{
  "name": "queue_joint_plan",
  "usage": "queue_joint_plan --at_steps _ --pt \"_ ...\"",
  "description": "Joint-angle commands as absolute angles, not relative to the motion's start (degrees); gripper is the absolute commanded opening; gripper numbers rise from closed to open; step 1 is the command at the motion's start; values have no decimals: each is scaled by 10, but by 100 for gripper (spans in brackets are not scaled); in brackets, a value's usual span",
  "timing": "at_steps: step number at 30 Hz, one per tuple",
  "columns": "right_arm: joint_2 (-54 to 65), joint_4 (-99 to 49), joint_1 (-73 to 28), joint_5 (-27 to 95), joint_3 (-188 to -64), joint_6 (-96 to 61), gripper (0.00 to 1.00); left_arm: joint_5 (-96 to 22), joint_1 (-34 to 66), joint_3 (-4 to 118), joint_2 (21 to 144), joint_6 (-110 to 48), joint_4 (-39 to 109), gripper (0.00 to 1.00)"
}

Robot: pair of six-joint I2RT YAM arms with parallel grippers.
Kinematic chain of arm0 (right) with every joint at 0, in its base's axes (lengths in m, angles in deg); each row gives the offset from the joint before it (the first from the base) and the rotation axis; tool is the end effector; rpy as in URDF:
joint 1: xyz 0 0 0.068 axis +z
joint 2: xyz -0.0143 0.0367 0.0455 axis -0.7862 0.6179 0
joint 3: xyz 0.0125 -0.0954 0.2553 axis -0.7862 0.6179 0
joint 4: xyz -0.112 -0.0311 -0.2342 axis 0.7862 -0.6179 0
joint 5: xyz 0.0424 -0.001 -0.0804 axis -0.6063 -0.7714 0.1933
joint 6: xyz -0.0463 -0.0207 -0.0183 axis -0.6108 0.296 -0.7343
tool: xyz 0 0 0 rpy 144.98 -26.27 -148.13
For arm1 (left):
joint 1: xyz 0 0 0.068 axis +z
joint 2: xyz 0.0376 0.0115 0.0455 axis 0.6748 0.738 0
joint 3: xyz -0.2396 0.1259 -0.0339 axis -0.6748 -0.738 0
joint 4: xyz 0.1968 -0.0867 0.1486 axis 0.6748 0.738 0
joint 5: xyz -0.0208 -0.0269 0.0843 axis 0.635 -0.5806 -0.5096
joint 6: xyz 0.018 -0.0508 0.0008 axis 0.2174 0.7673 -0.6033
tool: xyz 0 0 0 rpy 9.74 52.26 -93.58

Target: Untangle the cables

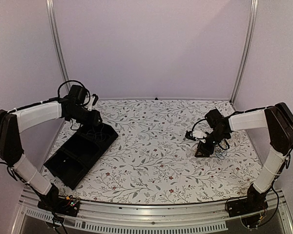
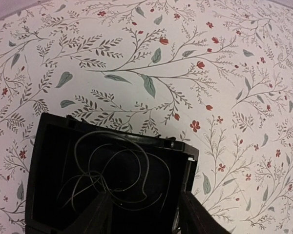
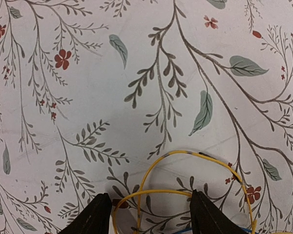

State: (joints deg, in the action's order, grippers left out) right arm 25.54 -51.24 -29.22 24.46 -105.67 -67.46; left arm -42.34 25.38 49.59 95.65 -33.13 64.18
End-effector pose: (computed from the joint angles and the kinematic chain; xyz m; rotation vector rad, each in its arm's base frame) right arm 0.2885 0.1316 0.1376 -1.5596 2.2858 0.3311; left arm 0.3144 -0.0985 0.2489 0.1831 2.4695 -0.2697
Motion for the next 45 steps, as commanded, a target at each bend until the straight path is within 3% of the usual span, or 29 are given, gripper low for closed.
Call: queue_joint_plan --at_steps 1,6,15,21,29,40,42,45 --pt "281 -529 -287 247 -1054 -673 59 -410 240 488 1002 -325 632 46" --pt "284 -530 -286 245 -1055 -675 59 -416 238 497 1038 -337 632 44" --pt "283 -531 -286 244 -1055 -677 59 -406 247 499 1068 -343 609 24" --pt "279 -533 -286 245 -1054 -679 59 -408 252 490 1060 -345 599 0" --pt "274 -533 -286 246 -1052 -680 59 -446 252 427 994 -315 596 0" --pt "266 -532 -286 247 -1053 -678 59 -420 253 491 1084 -309 638 0" --pt "256 -529 -286 243 -1052 -675 59 -415 252 496 1079 -308 642 4" --pt "233 -528 -286 233 -1055 -668 59 -423 250 498 1040 -306 651 21"
